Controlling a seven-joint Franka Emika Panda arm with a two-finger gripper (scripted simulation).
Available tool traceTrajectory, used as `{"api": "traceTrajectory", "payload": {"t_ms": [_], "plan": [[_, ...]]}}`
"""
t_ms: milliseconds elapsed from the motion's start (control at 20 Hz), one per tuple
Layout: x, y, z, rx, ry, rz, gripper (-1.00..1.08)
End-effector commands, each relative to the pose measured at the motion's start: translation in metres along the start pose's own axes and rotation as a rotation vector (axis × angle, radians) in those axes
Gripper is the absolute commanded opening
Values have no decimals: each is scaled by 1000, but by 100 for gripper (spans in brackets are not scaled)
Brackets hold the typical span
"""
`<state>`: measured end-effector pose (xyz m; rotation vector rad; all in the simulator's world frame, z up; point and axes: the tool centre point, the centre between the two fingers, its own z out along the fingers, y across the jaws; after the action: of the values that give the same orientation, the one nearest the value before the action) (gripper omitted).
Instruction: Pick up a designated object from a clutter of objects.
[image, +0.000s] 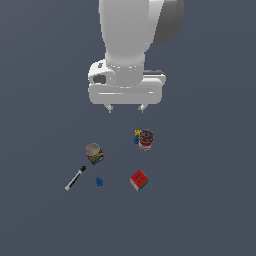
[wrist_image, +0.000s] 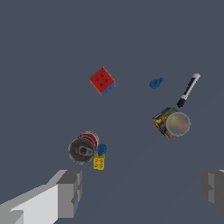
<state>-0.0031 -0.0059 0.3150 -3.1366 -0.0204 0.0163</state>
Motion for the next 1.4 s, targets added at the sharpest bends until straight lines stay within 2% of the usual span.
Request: {"api": "traceTrajectory", "payload": {"t_ms": [0, 450, 750, 1350], "plan": [[0, 0, 0, 0, 0, 0, 100], [-6, 20, -4, -23, -4, -9, 100], [-3, 18, -2, -22, -3, -18, 100], [39, 7, 39, -30, -3, -161, 100]]}}
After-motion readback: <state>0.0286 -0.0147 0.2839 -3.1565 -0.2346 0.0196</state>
